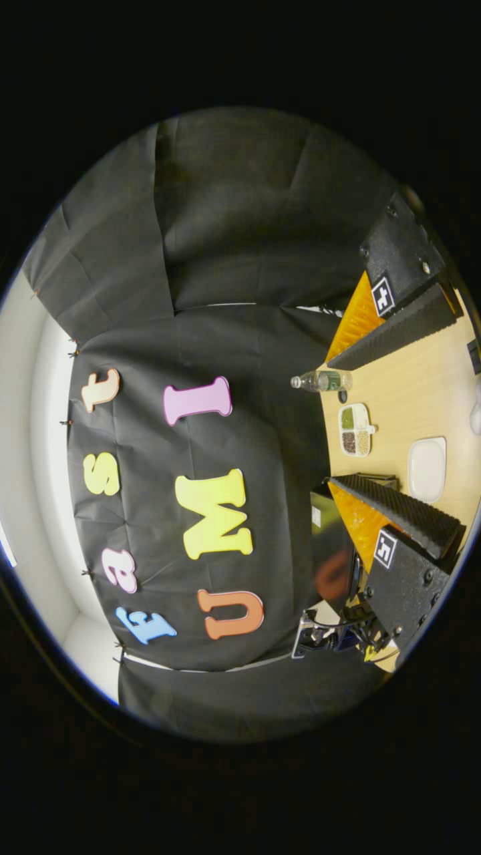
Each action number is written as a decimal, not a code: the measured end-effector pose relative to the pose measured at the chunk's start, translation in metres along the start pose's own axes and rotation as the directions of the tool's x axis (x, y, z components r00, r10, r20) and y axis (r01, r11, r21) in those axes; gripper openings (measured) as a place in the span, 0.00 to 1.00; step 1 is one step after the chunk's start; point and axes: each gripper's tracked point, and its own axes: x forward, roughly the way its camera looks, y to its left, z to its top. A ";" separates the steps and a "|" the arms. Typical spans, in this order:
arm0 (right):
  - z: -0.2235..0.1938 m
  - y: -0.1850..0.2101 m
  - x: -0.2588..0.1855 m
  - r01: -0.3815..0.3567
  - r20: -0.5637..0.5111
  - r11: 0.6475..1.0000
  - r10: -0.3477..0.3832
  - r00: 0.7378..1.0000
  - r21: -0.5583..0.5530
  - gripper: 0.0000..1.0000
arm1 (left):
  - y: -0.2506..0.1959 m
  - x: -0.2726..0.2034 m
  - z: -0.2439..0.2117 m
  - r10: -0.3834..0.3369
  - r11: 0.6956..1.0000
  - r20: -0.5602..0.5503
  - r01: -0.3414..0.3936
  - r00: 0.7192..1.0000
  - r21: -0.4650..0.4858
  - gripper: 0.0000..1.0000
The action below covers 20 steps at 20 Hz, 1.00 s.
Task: Open the electric oven with the left hand, put the food in, and close the electric oven.
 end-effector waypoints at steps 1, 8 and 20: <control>0.001 0.000 0.000 0.001 0.001 1.000 -0.001 1.000 0.003 0.96 | 0.000 -0.001 0.001 0.003 1.000 0.001 -0.003 1.000 0.000 0.96; 0.011 0.009 0.000 -0.019 0.014 1.000 0.019 1.000 0.010 1.00 | 0.001 -0.029 0.026 0.009 1.000 0.053 -0.009 0.999 -0.011 0.96; 0.076 0.071 -0.028 -0.130 0.150 0.991 0.135 0.979 -0.042 1.00 | 0.040 -0.208 0.187 0.039 0.998 0.386 -0.019 0.922 -0.056 0.96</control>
